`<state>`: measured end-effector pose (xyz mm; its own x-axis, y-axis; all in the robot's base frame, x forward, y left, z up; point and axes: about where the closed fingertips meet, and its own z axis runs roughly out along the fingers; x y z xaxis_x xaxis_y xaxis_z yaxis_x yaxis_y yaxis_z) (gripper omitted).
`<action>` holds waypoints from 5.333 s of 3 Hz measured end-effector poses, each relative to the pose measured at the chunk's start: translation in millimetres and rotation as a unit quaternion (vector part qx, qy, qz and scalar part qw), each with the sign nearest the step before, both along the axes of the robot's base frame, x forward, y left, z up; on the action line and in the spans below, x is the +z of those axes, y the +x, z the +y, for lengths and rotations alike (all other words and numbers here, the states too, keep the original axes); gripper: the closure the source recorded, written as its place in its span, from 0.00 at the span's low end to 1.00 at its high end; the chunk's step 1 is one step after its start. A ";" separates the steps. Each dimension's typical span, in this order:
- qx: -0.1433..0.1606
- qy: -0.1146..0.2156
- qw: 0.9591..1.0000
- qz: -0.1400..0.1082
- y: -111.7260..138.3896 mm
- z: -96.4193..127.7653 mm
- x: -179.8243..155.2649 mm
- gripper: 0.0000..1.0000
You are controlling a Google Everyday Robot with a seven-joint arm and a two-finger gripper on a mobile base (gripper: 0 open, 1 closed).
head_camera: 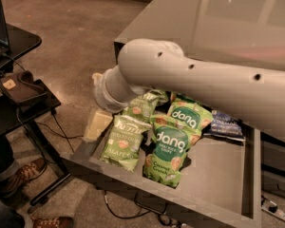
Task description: Pick green jalapeno chip bag from top drawer and place on counter
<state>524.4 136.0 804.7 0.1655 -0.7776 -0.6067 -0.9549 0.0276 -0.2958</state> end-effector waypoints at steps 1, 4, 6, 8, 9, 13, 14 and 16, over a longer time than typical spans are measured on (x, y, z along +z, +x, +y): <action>-0.014 0.010 1.000 -0.019 11.1 6.6 6.2 0.00; -0.044 -0.040 0.998 -0.017 37.7 -28.9 -27.1 0.00; -0.140 -0.117 0.982 -0.042 57.8 -102.5 -46.0 0.00; -0.153 -0.196 0.969 0.008 29.8 -107.7 -69.9 0.00; -0.117 -0.213 0.968 0.068 13.9 -86.9 -82.3 0.00; -0.055 -0.143 0.973 0.172 9.5 -51.9 -135.7 0.00; -0.063 -0.129 0.974 0.175 18.1 -53.1 -154.0 0.00; -0.094 -0.144 0.973 0.157 28.8 -59.8 -172.1 0.00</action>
Offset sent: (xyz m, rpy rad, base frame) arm 0.0120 0.0068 0.0060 0.0192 -0.0401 -0.0307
